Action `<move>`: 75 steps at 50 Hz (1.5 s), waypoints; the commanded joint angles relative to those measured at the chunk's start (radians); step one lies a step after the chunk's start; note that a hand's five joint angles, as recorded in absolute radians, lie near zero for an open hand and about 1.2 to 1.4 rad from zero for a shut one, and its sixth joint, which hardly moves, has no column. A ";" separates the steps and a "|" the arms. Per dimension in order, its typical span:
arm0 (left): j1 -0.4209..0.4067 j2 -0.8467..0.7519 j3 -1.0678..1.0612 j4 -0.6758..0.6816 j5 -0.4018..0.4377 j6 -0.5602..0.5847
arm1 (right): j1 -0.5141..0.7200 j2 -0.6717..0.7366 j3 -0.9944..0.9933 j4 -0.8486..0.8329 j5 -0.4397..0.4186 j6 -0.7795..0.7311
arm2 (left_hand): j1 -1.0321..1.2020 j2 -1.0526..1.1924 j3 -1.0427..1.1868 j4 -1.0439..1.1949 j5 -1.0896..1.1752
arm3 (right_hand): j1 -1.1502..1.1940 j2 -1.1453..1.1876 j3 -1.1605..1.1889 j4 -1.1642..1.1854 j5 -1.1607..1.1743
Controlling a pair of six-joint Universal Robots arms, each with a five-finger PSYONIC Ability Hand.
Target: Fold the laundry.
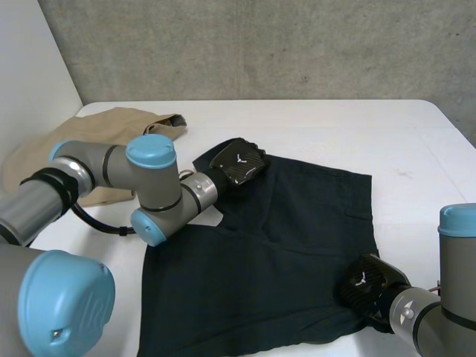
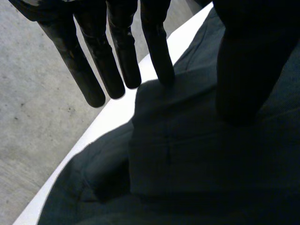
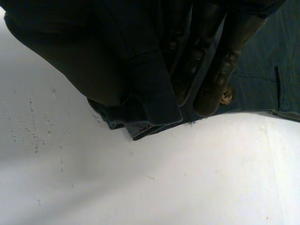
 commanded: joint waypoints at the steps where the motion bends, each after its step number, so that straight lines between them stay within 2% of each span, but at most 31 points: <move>1: 0.001 -0.047 0.049 -0.026 -0.003 0.001 | -0.005 0.002 0.001 -0.009 -0.001 0.000 | 0.268 0.287 0.289 0.286 0.291 | 0.411 0.225 0.213 0.203 0.230; 11: 0.011 -0.050 0.046 -0.026 -0.022 0.004 | -0.005 0.008 0.003 -0.015 -0.001 0.000 | 0.614 0.634 0.636 0.632 0.638 | 0.411 0.225 0.213 0.203 0.230; 12: 0.011 -0.048 0.041 -0.026 -0.035 0.007 | -0.005 0.008 0.003 -0.015 -0.001 0.000 | 0.687 0.707 0.709 0.705 0.711 | 0.411 0.225 0.213 0.203 0.230; 15: 0.011 -0.036 0.027 -0.026 -0.084 0.018 | -0.005 0.008 0.003 -0.015 0.000 0.000 | 0.697 0.716 0.718 0.714 0.720 | 0.411 0.225 0.213 0.203 0.230; 19: 0.009 0.019 -0.032 -0.002 -0.160 0.103 | -0.005 0.008 0.003 -0.015 0.000 0.000 | 0.697 0.716 0.718 0.714 0.720 | 0.411 0.225 0.213 0.203 0.230; 24: 0.009 0.116 -0.179 0.093 -0.250 0.293 | -0.005 0.008 0.004 -0.015 0.000 0.000 | 0.697 0.716 0.718 0.714 0.720 | 0.411 0.225 0.213 0.203 0.230; 29: 0.011 0.219 -0.310 0.132 -0.330 0.381 | -0.002 0.008 0.009 -0.015 0.000 0.000 | 0.697 0.716 0.718 0.714 0.720 | 0.411 0.225 0.213 0.203 0.230; 38: 0.007 0.387 -0.514 0.132 -0.428 0.390 | 0.002 0.008 0.010 -0.015 0.002 0.000 | 0.697 0.716 0.718 0.714 0.720 | 0.411 0.225 0.213 0.203 0.230; 40: 0.004 0.409 -0.551 0.121 -0.474 0.390 | 0.004 0.006 0.012 -0.015 0.002 0.002 | 0.697 0.716 0.718 0.714 0.720 | 0.411 0.225 0.213 0.203 0.230; 45: -0.016 0.417 -0.600 0.086 -0.589 0.387 | 0.005 0.008 0.016 -0.015 0.002 0.002 | 0.697 0.716 0.718 0.714 0.720 | 0.411 0.225 0.213 0.203 0.230; 52: -0.040 0.409 -0.606 0.021 -0.684 0.389 | 0.007 0.008 0.019 -0.015 0.002 0.002 | 0.697 0.716 0.718 0.714 0.720 | 0.411 0.225 0.213 0.203 0.230; 60: -0.045 0.406 -0.600 0.024 -0.709 0.378 | 0.005 0.008 0.021 -0.015 0.002 0.002 | 0.697 0.716 0.718 0.714 0.720 | 0.411 0.225 0.213 0.203 0.230; 65: -0.049 0.407 -0.605 0.021 -0.709 0.331 | 0.001 0.008 0.023 -0.015 0.002 0.002 | 0.697 0.716 0.718 0.714 0.720 | 0.411 0.225 0.213 0.203 0.230; 67: -0.060 0.409 -0.612 0.024 -0.707 0.292 | -0.001 0.008 0.021 -0.016 0.002 0.002 | 0.045 0.065 0.067 0.063 0.069 | 0.411 0.225 0.213 0.203 0.230; 69: -0.065 0.417 -0.615 0.026 -0.706 0.262 | -0.005 0.006 0.018 -0.024 0.002 0.005 | -0.384 -0.365 -0.363 -0.366 -0.361 | 0.411 0.225 0.213 0.203 0.230; 70: -0.066 0.427 -0.625 0.032 -0.704 0.213 | -0.005 0.006 0.015 -0.030 0.002 0.008 | -0.525 -0.506 -0.504 -0.507 -0.502 | 0.411 0.225 0.213 0.203 0.230; 75: -0.054 0.567 -0.674 0.033 -0.697 0.033 | -0.002 0.005 -0.013 -0.058 0.002 0.069 | -0.501 -0.481 -0.480 -0.483 -0.477 | 0.411 0.225 0.213 0.203 0.230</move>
